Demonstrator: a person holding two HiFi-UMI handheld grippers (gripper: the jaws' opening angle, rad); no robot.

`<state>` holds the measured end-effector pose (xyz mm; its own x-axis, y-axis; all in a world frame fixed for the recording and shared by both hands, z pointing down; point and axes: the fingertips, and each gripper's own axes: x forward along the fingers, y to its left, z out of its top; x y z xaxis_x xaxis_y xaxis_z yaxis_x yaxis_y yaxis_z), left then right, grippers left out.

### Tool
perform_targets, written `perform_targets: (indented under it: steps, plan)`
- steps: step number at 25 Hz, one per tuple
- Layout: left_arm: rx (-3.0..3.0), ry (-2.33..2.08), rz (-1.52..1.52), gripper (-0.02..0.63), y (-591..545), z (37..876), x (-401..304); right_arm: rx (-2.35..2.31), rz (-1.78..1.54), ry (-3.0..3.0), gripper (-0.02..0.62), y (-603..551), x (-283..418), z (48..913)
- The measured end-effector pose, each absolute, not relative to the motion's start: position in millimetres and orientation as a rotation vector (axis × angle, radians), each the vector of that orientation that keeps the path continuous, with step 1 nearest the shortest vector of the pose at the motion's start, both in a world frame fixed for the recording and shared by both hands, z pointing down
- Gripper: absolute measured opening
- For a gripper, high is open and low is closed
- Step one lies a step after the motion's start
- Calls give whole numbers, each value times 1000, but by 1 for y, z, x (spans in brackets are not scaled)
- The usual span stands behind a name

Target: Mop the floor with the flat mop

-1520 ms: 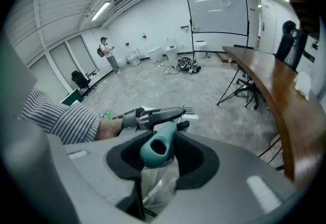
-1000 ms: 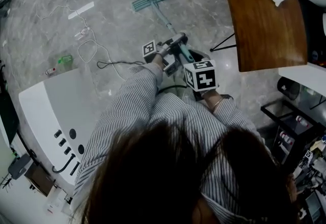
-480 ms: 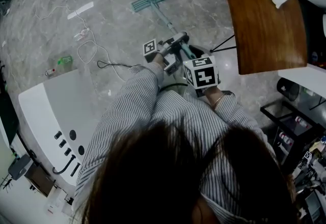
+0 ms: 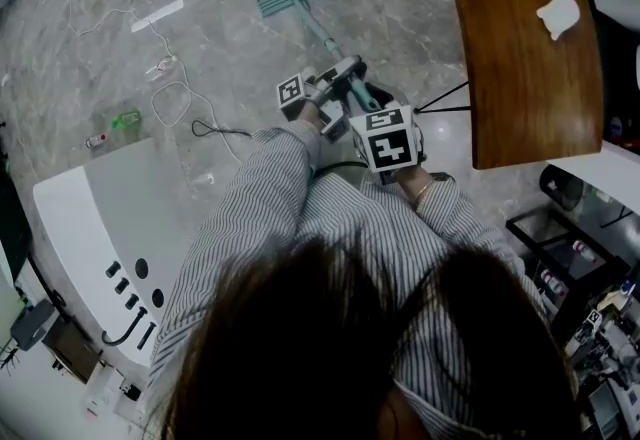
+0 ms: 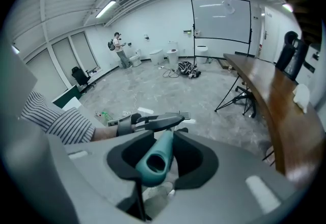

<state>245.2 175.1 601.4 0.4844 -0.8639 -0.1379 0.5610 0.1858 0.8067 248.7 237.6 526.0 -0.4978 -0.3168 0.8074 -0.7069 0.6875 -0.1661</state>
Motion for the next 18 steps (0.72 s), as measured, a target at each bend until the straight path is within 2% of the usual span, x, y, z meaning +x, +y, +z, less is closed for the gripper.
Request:
perform_targets:
  steps: [6, 18]
  plan:
    - [934, -375, -1060, 140, 116, 597, 190, 790, 595, -2118, 120, 178, 195, 525]
    - [984, -280, -1043, 153, -48, 570, 16, 832, 571, -2186, 120, 11, 15, 492]
